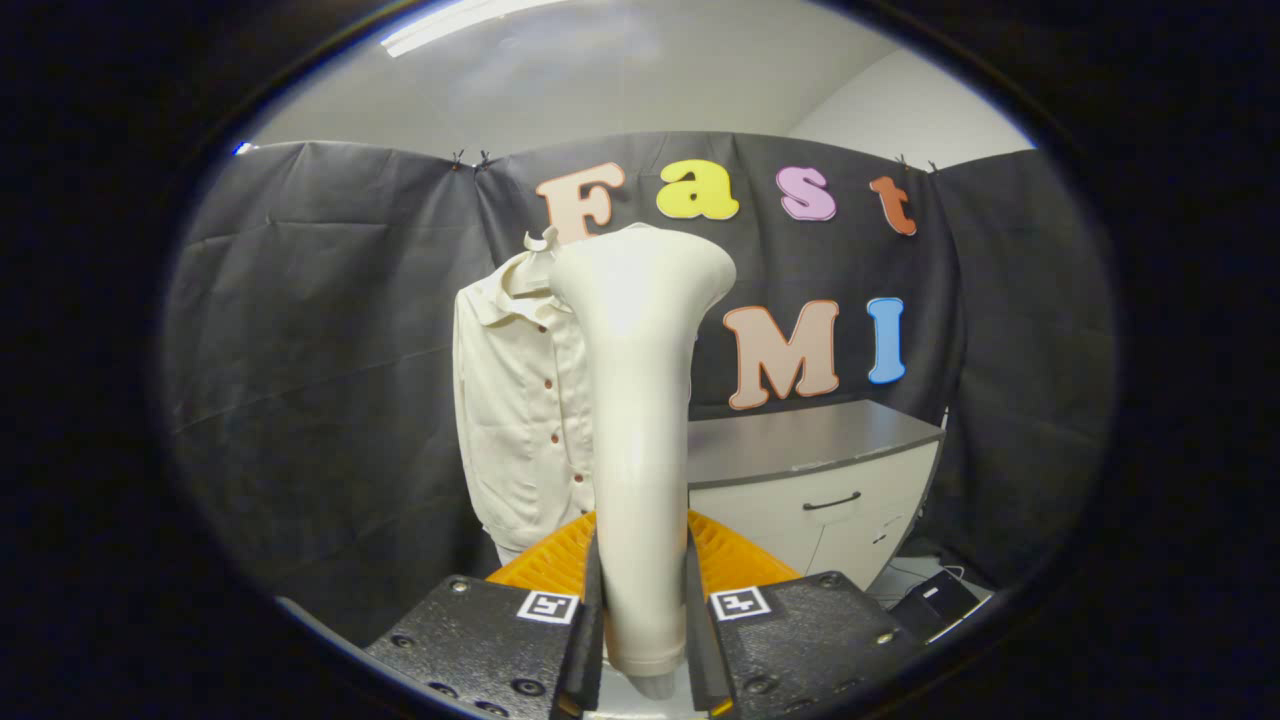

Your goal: Iron the clothes twice with a garment steamer, once on the left side and once on the right side.

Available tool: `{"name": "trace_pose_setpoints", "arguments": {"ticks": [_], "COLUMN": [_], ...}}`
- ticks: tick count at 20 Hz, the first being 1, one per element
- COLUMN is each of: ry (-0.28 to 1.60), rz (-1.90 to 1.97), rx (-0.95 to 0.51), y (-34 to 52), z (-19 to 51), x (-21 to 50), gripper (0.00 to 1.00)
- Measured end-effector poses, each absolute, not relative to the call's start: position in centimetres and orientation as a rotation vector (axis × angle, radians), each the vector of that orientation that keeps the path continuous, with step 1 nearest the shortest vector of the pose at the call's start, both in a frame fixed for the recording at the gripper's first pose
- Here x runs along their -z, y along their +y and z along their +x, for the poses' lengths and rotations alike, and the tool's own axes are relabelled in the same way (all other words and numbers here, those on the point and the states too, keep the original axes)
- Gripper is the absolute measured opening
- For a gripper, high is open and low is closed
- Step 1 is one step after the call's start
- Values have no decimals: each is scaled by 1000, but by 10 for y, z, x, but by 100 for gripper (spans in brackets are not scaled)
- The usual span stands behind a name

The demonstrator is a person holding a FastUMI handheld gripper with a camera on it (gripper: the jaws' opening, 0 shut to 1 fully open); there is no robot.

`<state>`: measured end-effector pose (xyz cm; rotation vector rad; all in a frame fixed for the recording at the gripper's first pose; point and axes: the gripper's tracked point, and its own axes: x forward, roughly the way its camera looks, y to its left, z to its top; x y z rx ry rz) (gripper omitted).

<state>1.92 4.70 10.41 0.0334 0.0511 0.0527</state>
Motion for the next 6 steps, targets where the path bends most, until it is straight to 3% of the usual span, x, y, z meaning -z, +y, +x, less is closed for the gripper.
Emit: {"name": "trace_pose_setpoints", "arguments": {"ticks": [6], "ry": [53], "rz": [29], "rx": [-54], "y": [50], "z": [22], "x": [-103], "gripper": [34]}}
